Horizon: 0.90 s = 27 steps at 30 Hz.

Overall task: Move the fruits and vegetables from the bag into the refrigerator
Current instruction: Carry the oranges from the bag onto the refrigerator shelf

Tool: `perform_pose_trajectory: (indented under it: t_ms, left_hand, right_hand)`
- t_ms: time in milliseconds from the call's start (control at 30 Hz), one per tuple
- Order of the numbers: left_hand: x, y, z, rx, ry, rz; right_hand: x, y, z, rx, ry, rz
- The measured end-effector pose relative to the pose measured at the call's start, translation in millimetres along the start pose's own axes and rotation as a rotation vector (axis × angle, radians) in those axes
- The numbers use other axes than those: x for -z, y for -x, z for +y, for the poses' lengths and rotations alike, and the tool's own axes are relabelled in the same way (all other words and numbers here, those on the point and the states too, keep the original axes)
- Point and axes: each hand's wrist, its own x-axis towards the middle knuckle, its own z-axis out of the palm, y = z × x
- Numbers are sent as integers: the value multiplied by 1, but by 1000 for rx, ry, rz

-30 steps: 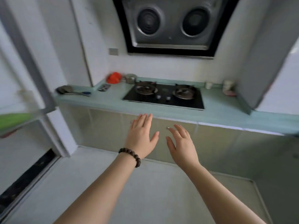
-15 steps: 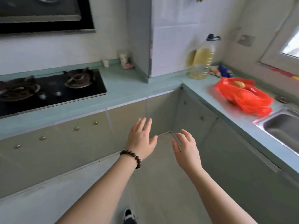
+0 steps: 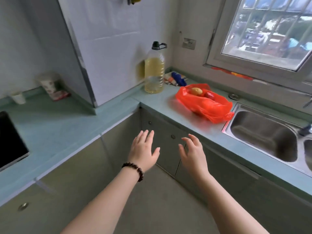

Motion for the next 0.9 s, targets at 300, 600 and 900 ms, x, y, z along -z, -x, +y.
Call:
perform_pose_trajectory:
  t_ms: [300, 600, 900]
  left_hand:
    - [-22, -140, 20, -244, 64, -92]
    - [-88, -261, 50, -297, 108, -185]
    - [-137, -417, 95, -317, 51, -181]
  right_hand:
    - [7, -87, 40, -244, 35, 137]
    - [16, -196, 114, -292, 91, 209]
    - [26, -340, 184, -320, 79, 229]
